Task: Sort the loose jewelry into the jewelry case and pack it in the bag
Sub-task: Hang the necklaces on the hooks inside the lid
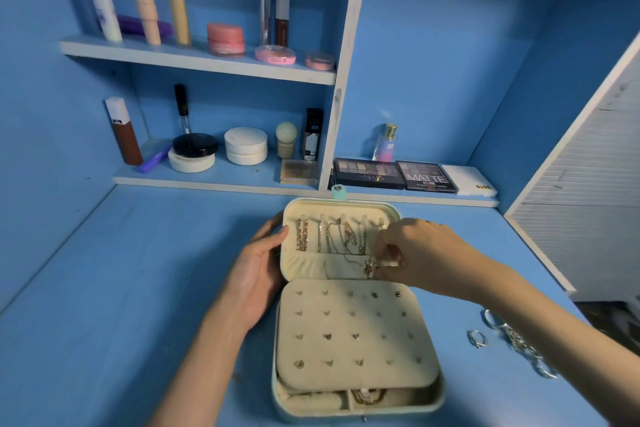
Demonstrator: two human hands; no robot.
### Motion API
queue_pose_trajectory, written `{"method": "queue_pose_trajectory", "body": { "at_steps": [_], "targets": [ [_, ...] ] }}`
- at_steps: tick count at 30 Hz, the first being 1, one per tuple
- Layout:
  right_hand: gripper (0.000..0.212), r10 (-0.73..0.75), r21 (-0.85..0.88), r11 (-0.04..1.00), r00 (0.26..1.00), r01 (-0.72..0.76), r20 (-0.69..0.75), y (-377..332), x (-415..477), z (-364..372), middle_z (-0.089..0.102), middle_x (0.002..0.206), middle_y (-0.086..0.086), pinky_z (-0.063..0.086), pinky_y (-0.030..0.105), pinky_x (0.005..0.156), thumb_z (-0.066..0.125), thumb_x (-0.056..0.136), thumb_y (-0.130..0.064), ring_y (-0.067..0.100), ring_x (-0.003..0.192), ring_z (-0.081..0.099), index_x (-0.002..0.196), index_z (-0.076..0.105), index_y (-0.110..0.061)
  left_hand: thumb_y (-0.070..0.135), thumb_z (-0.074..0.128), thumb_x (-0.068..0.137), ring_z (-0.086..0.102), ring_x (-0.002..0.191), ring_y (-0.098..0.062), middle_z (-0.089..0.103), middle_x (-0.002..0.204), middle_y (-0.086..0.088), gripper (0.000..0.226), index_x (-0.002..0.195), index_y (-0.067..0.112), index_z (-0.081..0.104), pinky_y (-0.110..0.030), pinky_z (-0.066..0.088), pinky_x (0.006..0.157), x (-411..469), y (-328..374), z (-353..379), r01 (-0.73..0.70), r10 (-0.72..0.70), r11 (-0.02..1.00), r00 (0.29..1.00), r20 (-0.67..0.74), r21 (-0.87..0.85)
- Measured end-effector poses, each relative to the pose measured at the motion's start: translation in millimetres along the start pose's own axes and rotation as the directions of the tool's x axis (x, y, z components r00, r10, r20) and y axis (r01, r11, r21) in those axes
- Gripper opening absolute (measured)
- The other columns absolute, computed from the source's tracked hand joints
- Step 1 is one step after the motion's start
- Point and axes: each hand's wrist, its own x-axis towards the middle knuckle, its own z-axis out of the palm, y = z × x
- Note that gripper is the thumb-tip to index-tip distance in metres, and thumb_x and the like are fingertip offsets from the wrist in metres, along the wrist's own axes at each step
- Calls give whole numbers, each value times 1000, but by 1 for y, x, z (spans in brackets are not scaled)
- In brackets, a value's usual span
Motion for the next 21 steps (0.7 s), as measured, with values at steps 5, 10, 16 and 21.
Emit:
{"method": "queue_pose_trajectory", "body": {
  "at_steps": [5,10,16,21],
  "targets": [
    [7,-41,-7,999,999,41,-9,-2,2,6,56,89,-8,38,27,68,59,85,-34,17,86,53,87,57,-28,15,54,78,66,97,-20,69,116,-10,51,128,15,57,-31,54,73,0,0,0,6,-6,1000,1000,-2,-13],
    [5,-8,122,993,1000,10,-22,-4,11,-1,56,80,-12,40,26,66,62,84,-29,15,80,54,79,60,-29,15,55,77,65,97,-20,69,116,-9,50,127,15,58,-29,56,72,0,0,0,7,-7,1000,1000,-4,-17],
    [8,57,302,953,985,-6,-161,-8,25,-2,65,79,-4,50,33,70,64,84,-21,15,73,55,86,71,-17,15,55,77,63,102,-23,66,121,-12,51,128,14,57,-33,51,79,-1,1,1,12,-13,1000,1000,-13,-18],
    [8,28,220,975,998,-14,-64,-4,18,6,64,84,-7,49,33,73,63,84,-28,17,79,57,85,67,-21,14,55,77,64,100,-21,65,123,-11,53,130,14,56,-32,52,80,-1,1,1,20,-21,999,1000,-11,-38]
  ]
}}
